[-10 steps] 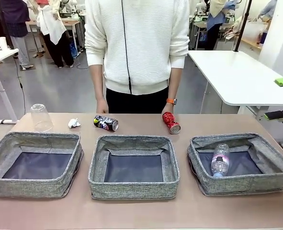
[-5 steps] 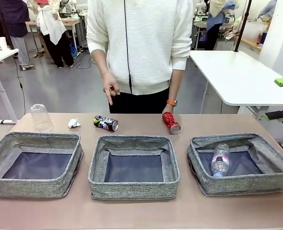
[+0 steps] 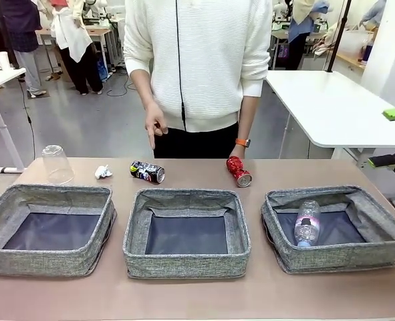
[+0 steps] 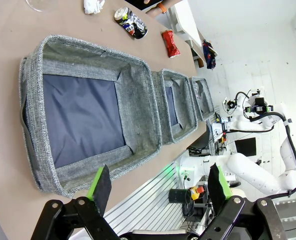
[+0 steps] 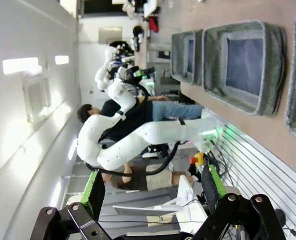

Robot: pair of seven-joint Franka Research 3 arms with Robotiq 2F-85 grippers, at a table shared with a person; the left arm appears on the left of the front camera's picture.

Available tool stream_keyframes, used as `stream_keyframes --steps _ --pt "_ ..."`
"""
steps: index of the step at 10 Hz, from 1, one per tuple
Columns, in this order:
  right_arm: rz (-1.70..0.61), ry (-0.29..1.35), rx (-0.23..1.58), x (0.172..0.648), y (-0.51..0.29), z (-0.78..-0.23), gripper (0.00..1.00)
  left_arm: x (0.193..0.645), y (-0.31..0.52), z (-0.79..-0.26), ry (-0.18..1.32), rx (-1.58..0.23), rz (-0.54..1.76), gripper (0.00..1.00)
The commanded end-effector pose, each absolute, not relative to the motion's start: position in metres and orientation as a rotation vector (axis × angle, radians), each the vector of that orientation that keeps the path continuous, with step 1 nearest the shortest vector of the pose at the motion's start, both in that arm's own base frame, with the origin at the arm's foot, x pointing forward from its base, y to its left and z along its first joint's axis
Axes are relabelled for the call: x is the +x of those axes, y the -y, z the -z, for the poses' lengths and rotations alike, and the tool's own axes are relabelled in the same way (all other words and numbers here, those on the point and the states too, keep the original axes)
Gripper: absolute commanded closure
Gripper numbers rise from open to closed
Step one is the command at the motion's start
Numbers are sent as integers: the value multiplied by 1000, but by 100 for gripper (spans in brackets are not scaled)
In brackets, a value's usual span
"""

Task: Sort the waste into the appropriate baskets.
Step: Pick up the waste item pointed out by the person.

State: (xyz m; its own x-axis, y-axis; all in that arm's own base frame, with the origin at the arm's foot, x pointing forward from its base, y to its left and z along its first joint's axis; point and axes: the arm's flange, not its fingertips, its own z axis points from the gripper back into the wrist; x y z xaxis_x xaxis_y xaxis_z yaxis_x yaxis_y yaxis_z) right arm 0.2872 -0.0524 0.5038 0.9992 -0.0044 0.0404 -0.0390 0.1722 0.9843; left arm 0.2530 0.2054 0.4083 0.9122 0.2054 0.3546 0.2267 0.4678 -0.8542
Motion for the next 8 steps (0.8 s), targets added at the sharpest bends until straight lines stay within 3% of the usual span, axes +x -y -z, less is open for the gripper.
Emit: stream_keyframes --steps 1,3,5,8 --pt "-40 43 1417 289 54 -507 0 254 -205 -409 464 -1107 24 0" --pt "-40 43 1417 289 54 -507 0 253 -205 -408 444 -1094 14 0" --pt "-40 43 1417 289 54 -507 0 250 -188 -439 603 -941 88 0" --pt "-40 43 1417 289 54 -507 0 285 -114 -461 651 -747 406 0"
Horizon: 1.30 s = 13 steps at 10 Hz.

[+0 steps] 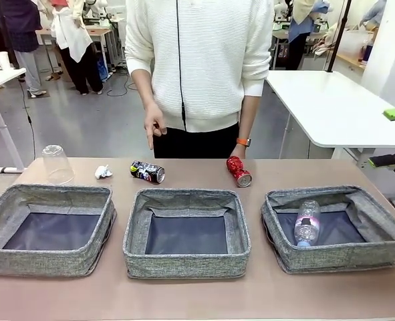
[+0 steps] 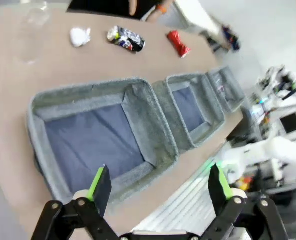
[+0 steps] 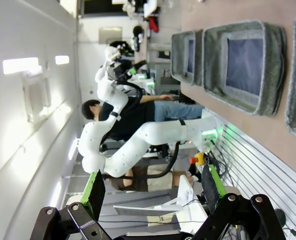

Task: Sort the waste into the appropriate baskets.
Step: Pick up the waste item pointed out by the person.

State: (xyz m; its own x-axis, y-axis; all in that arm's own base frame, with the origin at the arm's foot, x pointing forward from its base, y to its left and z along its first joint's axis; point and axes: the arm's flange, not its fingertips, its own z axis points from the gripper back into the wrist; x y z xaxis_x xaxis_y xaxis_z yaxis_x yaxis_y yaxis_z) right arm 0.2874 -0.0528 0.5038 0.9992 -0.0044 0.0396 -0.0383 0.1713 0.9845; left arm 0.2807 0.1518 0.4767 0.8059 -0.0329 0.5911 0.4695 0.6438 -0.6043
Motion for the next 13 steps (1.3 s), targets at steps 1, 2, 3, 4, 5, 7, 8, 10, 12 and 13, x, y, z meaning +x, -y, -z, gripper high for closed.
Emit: stream_keyframes --steps 1,2,3,4,5,7,8,10,12,13 --pt "-40 43 1417 289 54 -507 0 304 -71 -461 721 -565 618 0" --pt "-40 43 1417 289 54 -507 0 320 -35 -452 771 -379 805 0" --pt "-40 43 1417 289 54 -507 0 331 -6 -439 799 -262 961 0" --pt "-40 43 1417 289 54 -507 0 339 20 -425 863 -181 1060 0" --pt "-40 43 1417 289 54 -507 0 339 47 -405 995 -52 1172 0" --pt "-40 43 1417 289 54 -507 0 379 31 -481 703 -285 1022 0" --pt "-40 43 1417 289 54 -507 0 379 31 -481 703 -285 1022 0" --pt "-40 43 1417 289 54 -507 0 379 31 -481 703 -285 1022 0" --pt "-40 43 1417 289 54 -507 0 385 32 -470 717 -270 1037 0" --pt "-40 43 1417 289 54 -507 0 385 44 -471 644 -248 1159 0"
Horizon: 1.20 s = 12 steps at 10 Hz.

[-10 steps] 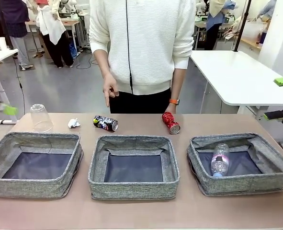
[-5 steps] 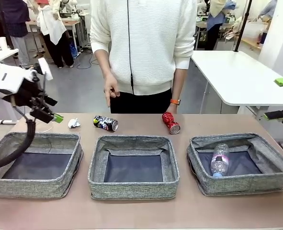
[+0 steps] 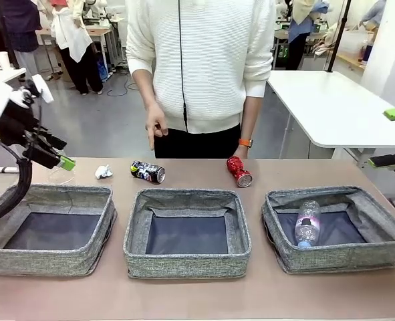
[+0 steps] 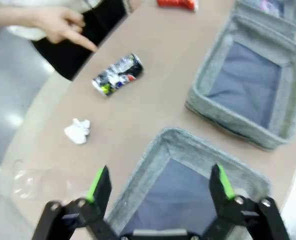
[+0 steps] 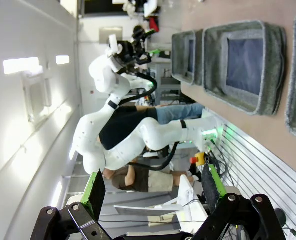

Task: Sort the waste into the appropriate baskets.
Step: Pick up the waste item pointed out by the person.

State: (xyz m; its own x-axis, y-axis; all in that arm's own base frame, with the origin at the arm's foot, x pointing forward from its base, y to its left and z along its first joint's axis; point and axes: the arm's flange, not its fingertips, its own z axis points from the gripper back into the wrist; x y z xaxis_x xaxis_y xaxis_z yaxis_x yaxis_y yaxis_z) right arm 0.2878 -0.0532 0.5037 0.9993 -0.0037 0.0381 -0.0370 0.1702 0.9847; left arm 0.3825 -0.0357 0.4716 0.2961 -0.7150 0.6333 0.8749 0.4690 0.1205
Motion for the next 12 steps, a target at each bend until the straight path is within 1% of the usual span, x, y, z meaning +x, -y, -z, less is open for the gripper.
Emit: stream_keyframes --steps 1,2,4,6,7,8,10,12 --pt "-40 43 1417 289 54 -507 0 408 70 -474 587 -204 1285 0" --pt "-40 43 1417 289 54 -507 0 436 102 -475 525 -183 1430 0" --pt "-40 43 1417 289 54 -507 0 480 162 -473 425 -29 1602 0" --pt "-40 43 1417 289 54 -507 0 515 182 -464 326 89 1676 0" --pt "-40 43 1417 289 54 -507 0 530 180 -458 312 161 1675 0" --pt "-40 43 1417 289 54 -507 0 541 175 -450 299 177 1687 0" --pt "-40 43 1417 289 54 -507 0 563 171 -426 315 184 1726 0" --pt "-40 43 1417 289 54 -507 0 580 168 -409 341 147 1748 0"
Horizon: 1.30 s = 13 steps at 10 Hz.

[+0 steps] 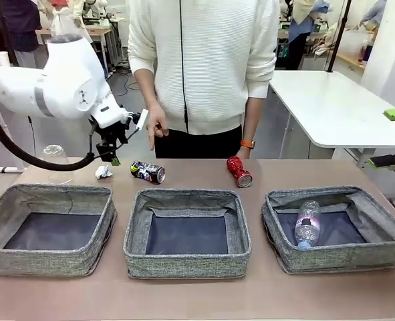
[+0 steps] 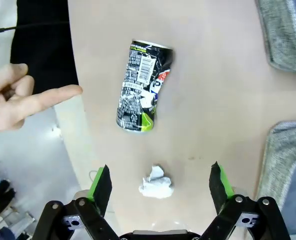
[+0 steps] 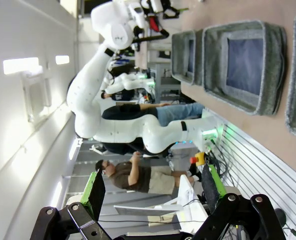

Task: Sort the waste into the appropriate baskets.
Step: Pick up the waste item pointed out by the person.

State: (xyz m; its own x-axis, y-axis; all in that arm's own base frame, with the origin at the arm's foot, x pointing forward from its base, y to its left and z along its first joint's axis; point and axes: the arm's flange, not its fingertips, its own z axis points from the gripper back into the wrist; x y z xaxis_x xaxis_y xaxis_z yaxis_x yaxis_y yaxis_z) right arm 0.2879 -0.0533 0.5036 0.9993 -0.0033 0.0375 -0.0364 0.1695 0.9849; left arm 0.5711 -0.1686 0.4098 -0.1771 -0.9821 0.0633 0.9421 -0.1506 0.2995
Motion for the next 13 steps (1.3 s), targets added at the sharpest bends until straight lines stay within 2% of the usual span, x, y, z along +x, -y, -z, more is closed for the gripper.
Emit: stream_keyframes --steps 1,3,6,13 --pt "-40 43 1417 289 54 -507 0 590 164 -399 340 156 1744 0" --pt "-40 43 1417 289 54 -507 0 612 159 -374 375 171 1723 0" --pt "-40 43 1417 289 54 -507 0 639 168 -345 428 95 1726 0" --pt "-40 43 1417 289 54 -507 0 648 182 -318 388 -24 1760 0"
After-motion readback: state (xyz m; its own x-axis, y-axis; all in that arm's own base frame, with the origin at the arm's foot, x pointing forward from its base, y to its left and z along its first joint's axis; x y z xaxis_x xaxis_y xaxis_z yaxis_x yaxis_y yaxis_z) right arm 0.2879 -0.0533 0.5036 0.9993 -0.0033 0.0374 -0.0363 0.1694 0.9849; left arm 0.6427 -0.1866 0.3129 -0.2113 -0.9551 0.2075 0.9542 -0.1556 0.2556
